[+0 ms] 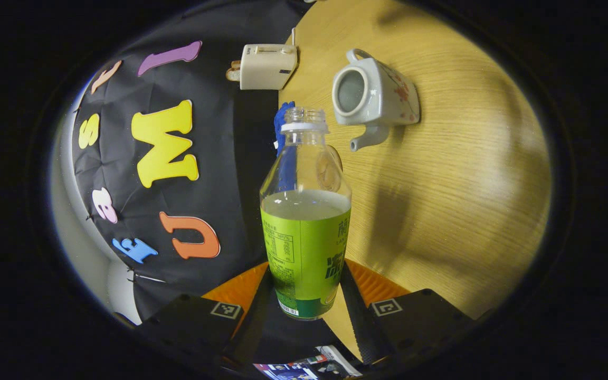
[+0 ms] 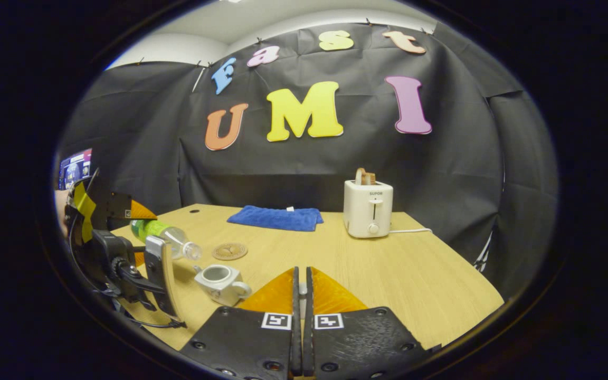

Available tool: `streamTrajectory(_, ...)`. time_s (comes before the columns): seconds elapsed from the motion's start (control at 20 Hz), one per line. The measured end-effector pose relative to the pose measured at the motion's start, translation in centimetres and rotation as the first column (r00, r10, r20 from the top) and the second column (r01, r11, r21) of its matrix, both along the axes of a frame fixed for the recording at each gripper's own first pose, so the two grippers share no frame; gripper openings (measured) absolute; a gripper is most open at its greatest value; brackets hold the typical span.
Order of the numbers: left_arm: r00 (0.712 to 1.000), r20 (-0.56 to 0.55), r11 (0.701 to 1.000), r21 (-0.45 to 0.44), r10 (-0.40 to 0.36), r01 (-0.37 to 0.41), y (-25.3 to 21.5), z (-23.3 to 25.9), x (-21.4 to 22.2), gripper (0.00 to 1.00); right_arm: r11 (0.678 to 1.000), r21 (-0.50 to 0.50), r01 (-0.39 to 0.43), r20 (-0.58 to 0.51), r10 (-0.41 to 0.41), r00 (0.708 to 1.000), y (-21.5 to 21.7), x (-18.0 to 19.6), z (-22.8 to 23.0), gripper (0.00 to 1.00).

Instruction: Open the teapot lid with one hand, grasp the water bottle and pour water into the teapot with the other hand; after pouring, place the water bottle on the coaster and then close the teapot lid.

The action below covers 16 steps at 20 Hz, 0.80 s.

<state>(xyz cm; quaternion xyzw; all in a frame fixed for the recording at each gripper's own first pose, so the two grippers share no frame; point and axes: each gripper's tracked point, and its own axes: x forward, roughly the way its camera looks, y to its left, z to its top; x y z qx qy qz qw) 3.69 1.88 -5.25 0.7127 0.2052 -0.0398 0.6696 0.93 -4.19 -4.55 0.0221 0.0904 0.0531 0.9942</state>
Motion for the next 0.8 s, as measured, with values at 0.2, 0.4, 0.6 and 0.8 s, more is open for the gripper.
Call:
streamTrajectory(0.2, 1.0, -0.012, 0.998, 0.052, -0.021, 0.021, -0.8, 0.4, 0.7, 0.74, 1.0, -0.007, 0.011, 0.007, -0.011, 1.0, -0.6, -0.1, 0.2, 0.01)
streamTrajectory(0.4, 0.999, 0.02, 0.988, 0.151, -0.037, 0.034, -1.2, 1.8, 0.9, 0.74, 1.0, -0.006, 0.015, 0.006, -0.015, 1.0, -1.0, -0.1, 0.1, 0.01)
streamTrajectory(0.6, 0.998, 0.003, 0.972, 0.227, -0.06, 0.058, -1.7, 2.1, 1.1, 0.72, 1.0, 0.002, 0.021, 0.013, -0.021, 1.0, -1.4, -0.2, 0.2, 0.01)
streamTrajectory(0.8, 0.997, 0.027, 0.957, 0.281, -0.078, 0.067, -1.9, 3.4, 1.3, 0.74, 1.0, 0.017, 0.018, 0.01, -0.018, 1.0, -1.5, -0.5, 0.0, 0.01)
